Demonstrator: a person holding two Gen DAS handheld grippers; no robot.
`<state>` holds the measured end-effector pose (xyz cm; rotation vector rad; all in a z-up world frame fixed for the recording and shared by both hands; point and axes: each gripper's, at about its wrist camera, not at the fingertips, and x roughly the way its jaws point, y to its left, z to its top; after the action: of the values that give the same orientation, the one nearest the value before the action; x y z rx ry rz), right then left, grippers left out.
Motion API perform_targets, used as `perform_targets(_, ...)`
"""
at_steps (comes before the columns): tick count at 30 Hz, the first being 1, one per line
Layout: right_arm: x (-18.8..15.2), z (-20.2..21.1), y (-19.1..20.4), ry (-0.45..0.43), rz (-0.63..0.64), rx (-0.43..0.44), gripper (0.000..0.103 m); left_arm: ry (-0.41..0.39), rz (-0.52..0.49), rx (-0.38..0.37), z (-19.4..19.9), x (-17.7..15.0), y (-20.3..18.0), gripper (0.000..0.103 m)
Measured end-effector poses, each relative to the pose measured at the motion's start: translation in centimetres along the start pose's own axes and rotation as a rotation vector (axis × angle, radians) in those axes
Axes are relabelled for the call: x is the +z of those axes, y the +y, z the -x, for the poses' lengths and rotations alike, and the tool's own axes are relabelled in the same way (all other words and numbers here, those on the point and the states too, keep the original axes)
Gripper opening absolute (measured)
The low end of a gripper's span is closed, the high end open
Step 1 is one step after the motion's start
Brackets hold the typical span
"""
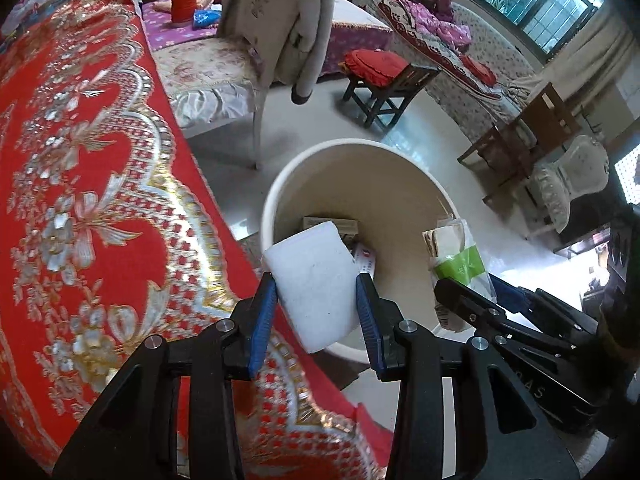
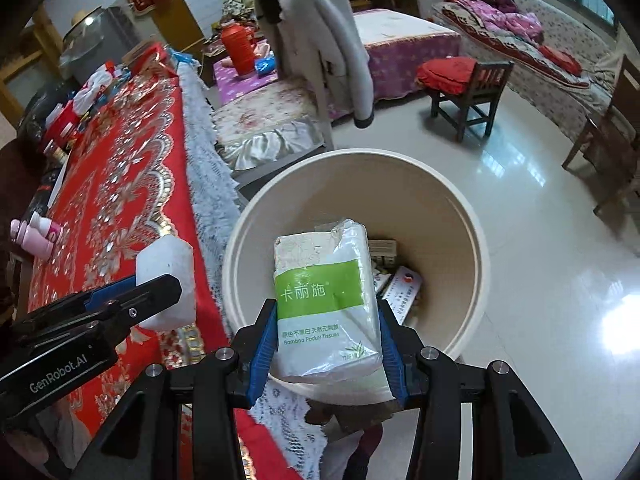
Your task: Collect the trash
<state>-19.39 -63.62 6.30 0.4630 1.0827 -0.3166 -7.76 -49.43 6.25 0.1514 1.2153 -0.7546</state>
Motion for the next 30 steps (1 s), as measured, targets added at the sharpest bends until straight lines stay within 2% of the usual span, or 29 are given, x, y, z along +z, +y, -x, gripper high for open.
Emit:
perform_targets(10,0.7,-0.8,-1.4,0.01,-0.018,-0.007,0.047,0.006,0.014,-0.061,-1.3,0.7,-0.7,0.046)
perform_targets(15,1.0,-0.8,-1.6,0.001,-0.031,-0.009,0.05,-0.004,0.027,-0.093,-0.9,1.0,-0.3,0.058)
perform_targets(20,1.0,-0.7,-2.1,0.0,-0.055,-0.005,0.051,-0.033,0.01,-0.085,-0.5,1.0,-0.3,0.062)
perform_targets(23,0.8,-0.4,-1.9,-0.008,-0.05,-0.004,0.051,-0.056,-0.003,-0.055,0.2,0.8,-0.2,0.062)
perform_targets(30,0.0,1.5,-0.7,-0.07,-0.032,-0.024,0.052,-0.142,-0.01,-0.007,2.5,0.1,-0.1,0.062)
